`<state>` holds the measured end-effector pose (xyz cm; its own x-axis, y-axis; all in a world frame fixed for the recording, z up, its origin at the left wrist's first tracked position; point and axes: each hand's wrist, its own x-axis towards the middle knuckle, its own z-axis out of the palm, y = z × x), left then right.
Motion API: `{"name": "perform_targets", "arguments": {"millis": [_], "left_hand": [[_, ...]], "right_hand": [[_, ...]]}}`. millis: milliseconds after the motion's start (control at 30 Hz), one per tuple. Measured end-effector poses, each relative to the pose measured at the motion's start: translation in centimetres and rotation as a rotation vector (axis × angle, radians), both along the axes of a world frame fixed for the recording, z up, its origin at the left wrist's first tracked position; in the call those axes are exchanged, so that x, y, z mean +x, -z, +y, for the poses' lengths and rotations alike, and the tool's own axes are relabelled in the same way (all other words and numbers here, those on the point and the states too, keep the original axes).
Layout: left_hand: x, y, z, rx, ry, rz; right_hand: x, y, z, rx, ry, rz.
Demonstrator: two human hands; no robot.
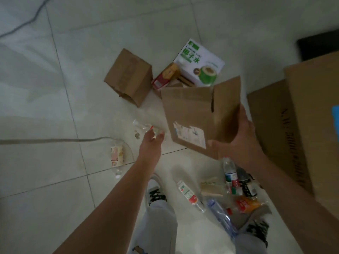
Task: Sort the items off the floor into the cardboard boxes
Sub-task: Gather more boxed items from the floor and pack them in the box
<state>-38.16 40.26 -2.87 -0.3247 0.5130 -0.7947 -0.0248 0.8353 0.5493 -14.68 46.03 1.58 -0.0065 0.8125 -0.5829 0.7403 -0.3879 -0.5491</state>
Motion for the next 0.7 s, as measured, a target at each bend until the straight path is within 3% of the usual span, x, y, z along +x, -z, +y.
{"name": "perform_targets", "arguments": {"millis": [367, 500, 600, 700], "left_hand": [[13.7, -14.9, 4.0, 0.26, -0.088, -0.063], [19.2, -20.4, 6.0, 0.351, 0.008, 0.009], [25.1, -24.0, 8.6, 0.415, 0.111, 0.082], [32.3, -26.3, 12.1, 0.533, 0.176, 0.042]], "right_hand": [[12.4, -14.7, -4.5, 0.176, 0.304, 0.278], [17.4, -19.3, -4.6, 0.247, 0.372, 0.373], [22.7, -22.0, -4.1, 0.269, 0.567, 0.504], [29.6, -23.8, -2.9, 0.308, 0.715, 0.593]]}}
